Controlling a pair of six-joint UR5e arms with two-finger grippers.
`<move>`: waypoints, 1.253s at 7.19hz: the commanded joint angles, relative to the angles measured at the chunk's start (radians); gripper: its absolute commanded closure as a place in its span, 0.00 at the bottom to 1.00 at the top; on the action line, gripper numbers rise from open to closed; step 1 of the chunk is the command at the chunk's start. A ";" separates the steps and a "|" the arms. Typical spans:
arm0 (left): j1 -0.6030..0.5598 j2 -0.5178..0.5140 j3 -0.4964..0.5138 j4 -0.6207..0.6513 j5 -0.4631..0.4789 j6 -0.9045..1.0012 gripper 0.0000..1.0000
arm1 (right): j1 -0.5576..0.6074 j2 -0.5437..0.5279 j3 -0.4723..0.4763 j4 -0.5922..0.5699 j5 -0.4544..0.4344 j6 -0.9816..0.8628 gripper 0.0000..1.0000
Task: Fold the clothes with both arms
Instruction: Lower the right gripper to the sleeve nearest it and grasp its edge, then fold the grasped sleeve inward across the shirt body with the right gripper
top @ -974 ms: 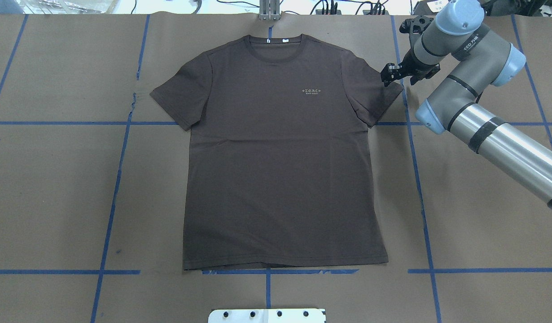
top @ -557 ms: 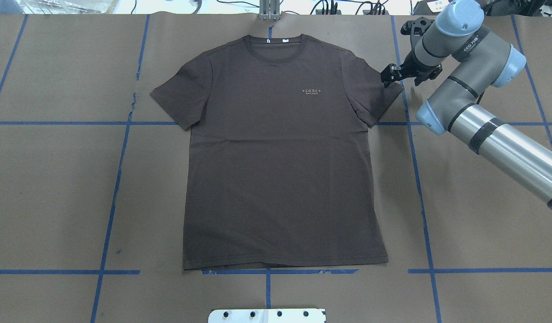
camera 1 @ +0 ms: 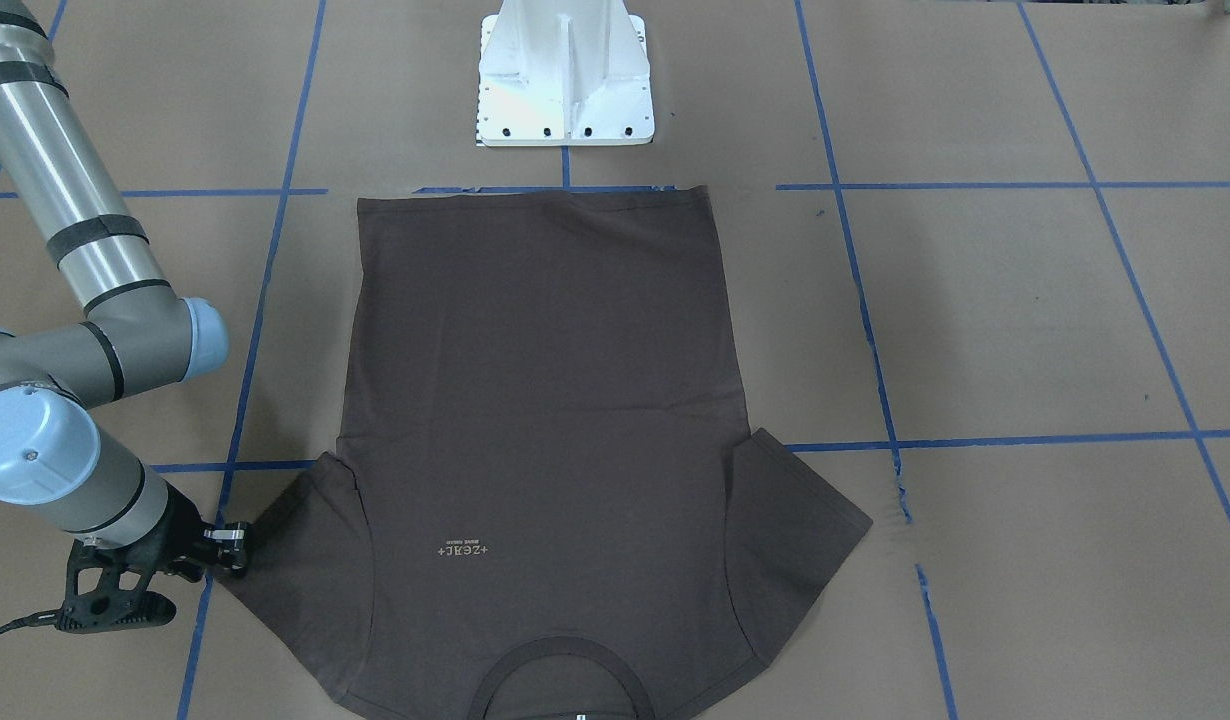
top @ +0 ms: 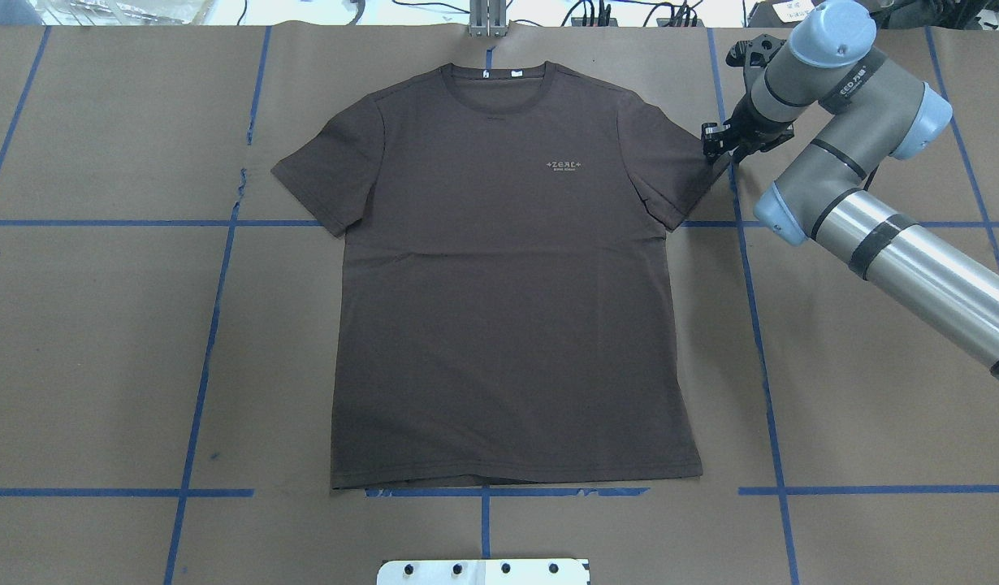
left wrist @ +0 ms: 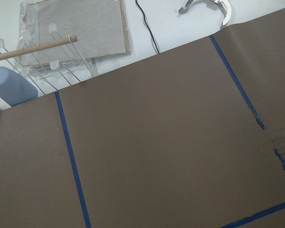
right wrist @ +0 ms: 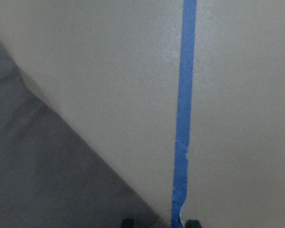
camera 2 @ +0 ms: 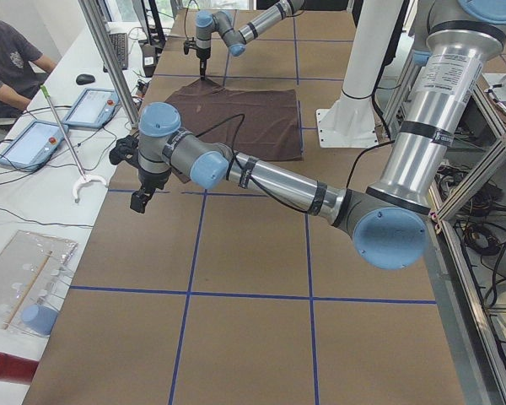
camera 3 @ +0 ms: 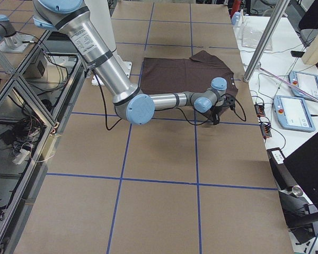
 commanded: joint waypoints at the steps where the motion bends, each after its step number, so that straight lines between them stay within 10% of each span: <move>1: 0.001 -0.009 0.004 0.000 0.000 -0.001 0.00 | 0.000 0.001 0.001 0.003 0.002 0.000 1.00; 7: 0.000 -0.016 0.012 0.002 0.000 -0.001 0.00 | 0.023 0.108 0.126 -0.012 0.057 0.026 1.00; 9: 0.000 -0.016 0.017 0.002 0.002 -0.001 0.00 | -0.111 0.174 0.118 -0.016 -0.084 0.122 1.00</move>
